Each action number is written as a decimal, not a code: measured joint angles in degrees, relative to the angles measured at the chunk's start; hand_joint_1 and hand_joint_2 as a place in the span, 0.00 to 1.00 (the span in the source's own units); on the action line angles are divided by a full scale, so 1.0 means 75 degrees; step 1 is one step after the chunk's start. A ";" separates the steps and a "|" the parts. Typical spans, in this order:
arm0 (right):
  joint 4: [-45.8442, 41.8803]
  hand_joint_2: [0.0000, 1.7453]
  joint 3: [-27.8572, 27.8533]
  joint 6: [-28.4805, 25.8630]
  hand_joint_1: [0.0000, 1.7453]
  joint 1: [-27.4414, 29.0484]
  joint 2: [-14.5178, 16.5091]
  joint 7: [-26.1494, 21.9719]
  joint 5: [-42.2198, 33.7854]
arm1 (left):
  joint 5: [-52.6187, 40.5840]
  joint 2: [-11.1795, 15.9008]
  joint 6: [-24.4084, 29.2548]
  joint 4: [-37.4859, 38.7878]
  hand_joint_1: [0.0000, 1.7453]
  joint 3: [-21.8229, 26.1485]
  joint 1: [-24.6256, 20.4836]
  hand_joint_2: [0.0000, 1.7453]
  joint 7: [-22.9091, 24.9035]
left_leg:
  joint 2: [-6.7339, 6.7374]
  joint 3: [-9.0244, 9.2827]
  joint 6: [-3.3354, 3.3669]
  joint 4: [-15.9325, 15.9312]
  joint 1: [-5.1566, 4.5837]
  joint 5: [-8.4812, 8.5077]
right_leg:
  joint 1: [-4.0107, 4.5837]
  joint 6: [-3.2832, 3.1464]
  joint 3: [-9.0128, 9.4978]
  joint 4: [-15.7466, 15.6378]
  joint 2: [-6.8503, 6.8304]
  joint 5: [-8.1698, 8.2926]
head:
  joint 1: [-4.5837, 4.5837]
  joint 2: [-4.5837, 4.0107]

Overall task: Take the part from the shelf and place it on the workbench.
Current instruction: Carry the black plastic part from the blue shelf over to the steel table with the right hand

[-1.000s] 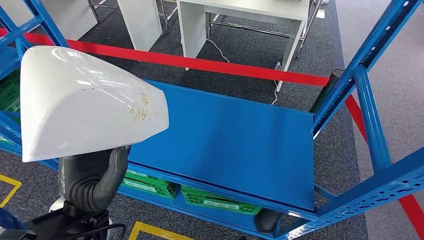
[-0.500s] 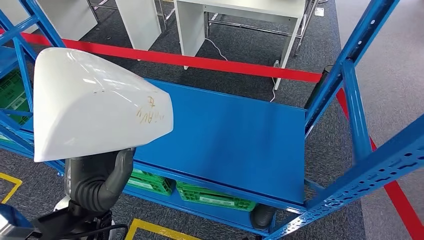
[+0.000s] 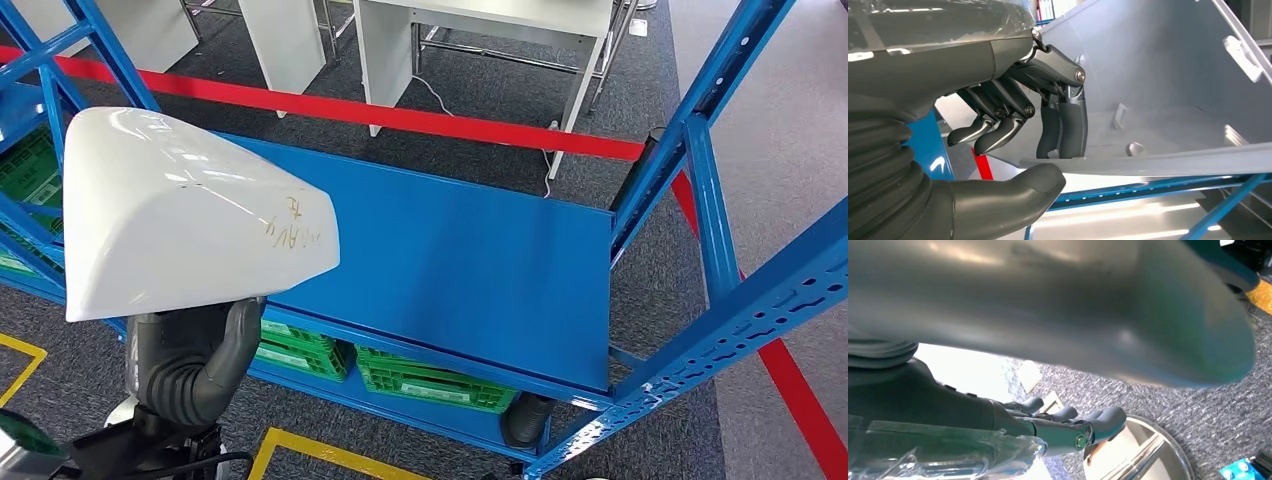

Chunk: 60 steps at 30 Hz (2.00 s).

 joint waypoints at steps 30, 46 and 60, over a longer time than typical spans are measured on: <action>0.0003 0.00 0.0001 -0.0214 0.00 -0.0005 -0.0156 0.0232 -0.0096 | -0.0042 0.0026 0.0070 -0.0012 1.00 0.0035 0.0410 1.00 0.0042 | 0.0014 0.0108 -0.0024 -0.0011 -0.0030 -0.0084 | -0.0009 -0.0006 -0.0034 -0.0050 -0.0020 0.0132 | -0.0004 0.0000; -0.0020 0.00 0.0062 0.0144 0.00 -0.0014 -0.0238 0.0752 0.0164 | -0.0563 0.0154 0.0352 -0.0166 1.00 0.0175 0.1196 1.00 0.0458 | 0.0031 -0.0631 -0.0225 0.0319 0.0000 0.0249 | -0.0003 -0.0252 0.0528 -0.0104 0.0025 -0.0343 | 0.0053 0.0000; -0.0125 0.00 0.0219 -0.0098 0.00 -0.0046 -0.0348 0.0829 0.0369 | -0.0735 0.0304 0.0363 -0.0388 1.00 0.0307 0.1579 1.00 0.0708 | 0.0024 0.0206 -0.0080 -0.0013 -0.0026 -0.0162 | -0.0010 -0.0062 0.0006 -0.0056 -0.0039 0.0140 | -0.0009 0.0000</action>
